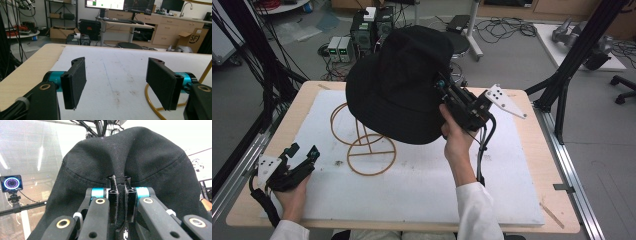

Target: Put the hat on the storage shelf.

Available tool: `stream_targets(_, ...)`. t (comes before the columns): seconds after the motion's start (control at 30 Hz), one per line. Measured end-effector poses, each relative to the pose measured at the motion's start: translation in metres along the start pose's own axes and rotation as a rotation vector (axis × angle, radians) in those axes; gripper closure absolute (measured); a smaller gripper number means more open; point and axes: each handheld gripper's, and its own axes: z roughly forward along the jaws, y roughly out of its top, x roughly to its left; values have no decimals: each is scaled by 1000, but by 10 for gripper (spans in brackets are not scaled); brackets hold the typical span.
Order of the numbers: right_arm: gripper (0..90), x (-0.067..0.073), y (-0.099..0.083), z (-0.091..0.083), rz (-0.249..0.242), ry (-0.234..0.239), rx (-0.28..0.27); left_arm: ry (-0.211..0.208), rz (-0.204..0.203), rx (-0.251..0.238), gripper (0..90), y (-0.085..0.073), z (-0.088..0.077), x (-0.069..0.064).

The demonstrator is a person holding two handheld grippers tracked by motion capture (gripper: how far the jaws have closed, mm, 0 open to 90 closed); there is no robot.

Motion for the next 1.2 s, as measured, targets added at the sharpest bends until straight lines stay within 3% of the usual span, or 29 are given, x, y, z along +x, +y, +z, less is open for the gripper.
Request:
stream_targets(0.33,863,22,-16,44,-26,58,53,-4,-3,-1,325,0,0,0)
stream_targets(0.53,863,33,-27,60,-39,86,84,-4,-8,-2,325,0,0,0)
stream_targets(0.77,863,41,-34,69,-43,116,98,-5,-9,-3,325,0,0,1)
stream_targets(1.2,862,42,-59,69,-35,124,128,-7,-14,-2,325,0,-1,0)
